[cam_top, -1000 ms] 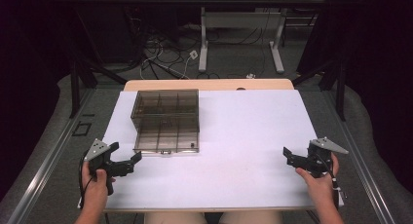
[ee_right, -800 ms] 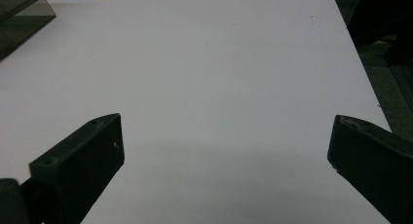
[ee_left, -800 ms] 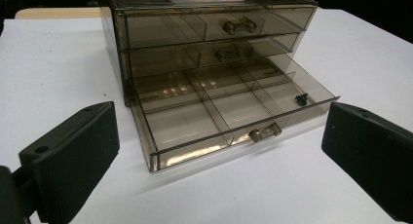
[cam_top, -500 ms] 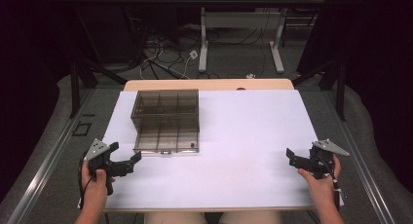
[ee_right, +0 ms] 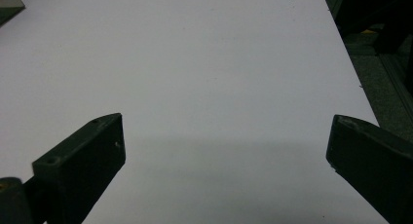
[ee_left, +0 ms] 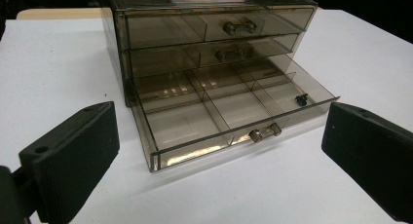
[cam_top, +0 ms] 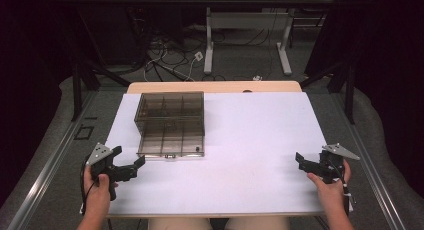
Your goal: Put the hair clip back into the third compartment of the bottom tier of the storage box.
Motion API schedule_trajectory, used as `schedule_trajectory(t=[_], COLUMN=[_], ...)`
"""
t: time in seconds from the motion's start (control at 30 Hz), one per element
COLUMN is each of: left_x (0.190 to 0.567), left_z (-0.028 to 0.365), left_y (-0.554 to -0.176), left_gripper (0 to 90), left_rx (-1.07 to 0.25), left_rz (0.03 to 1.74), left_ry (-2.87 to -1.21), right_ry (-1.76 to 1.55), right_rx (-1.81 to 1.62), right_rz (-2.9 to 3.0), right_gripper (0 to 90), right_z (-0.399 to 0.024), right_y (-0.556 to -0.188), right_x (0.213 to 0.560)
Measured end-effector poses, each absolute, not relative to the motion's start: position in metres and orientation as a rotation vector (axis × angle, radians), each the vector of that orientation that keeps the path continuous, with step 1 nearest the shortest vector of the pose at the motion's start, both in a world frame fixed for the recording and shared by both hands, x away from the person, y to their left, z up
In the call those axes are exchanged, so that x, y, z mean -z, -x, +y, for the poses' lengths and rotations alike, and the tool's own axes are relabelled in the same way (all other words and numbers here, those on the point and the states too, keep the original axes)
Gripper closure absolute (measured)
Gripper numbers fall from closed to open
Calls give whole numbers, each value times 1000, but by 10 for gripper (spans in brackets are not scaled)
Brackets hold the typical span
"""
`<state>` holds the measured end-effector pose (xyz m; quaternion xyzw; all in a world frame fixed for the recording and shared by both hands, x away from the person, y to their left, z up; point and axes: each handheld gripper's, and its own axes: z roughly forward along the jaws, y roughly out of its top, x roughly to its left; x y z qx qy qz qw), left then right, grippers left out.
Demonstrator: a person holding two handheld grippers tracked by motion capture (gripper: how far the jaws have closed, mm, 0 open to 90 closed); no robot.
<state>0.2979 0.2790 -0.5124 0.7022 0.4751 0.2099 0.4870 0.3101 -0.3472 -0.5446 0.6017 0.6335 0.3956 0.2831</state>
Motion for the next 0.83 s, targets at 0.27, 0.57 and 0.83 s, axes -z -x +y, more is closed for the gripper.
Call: schedule_trajectory(t=[0.27,0.57,0.83], left_x=[513,513,513], left_z=[279,279,280], left_y=[-298,-299,-299], left_gripper=[2,2,2], left_rx=[-510,-512,-516], left_rz=[1159,1158,1157], left_ry=[-1708,-1712,-1716], right_ry=[-1614,-1620,-1613], right_rx=[-1056,-1052,-1053], right_rz=[1697,1711,1713], right_gripper=[7,8,10], right_z=[-347,-346,-344], right_y=[-310,-310,-310], right_x=[545,546,546])
